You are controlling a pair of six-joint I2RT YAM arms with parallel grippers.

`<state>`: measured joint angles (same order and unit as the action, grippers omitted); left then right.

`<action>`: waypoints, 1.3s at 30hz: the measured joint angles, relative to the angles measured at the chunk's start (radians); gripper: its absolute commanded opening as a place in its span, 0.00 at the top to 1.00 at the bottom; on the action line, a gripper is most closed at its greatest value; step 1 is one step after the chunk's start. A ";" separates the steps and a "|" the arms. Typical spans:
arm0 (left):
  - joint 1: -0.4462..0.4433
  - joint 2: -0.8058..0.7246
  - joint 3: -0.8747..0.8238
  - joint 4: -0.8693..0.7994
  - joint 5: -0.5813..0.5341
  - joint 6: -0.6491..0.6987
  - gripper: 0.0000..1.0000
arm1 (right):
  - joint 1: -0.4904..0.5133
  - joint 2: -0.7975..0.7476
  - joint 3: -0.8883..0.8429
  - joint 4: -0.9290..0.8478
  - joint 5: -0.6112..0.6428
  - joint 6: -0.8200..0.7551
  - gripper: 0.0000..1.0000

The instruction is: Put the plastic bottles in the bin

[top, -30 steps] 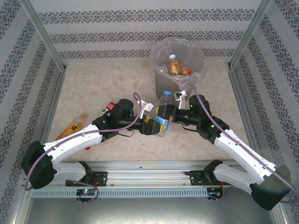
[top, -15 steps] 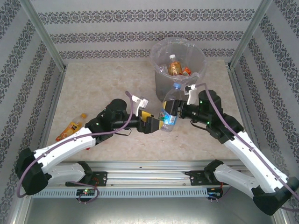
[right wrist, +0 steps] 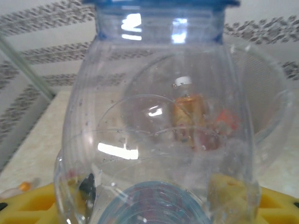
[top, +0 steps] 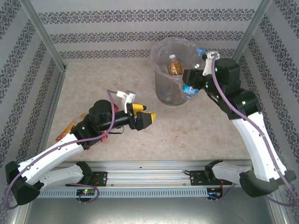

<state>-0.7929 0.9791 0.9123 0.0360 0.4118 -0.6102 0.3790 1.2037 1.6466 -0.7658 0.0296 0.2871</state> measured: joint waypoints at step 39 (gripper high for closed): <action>0.000 -0.163 0.074 -0.262 -0.155 0.053 0.00 | -0.161 0.855 0.818 -0.269 0.139 -0.265 0.28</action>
<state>-0.7929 0.8158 0.9867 -0.2256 0.2565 -0.5571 0.2176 2.0583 2.4645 -1.0344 0.1684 0.0223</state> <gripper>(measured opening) 0.999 0.680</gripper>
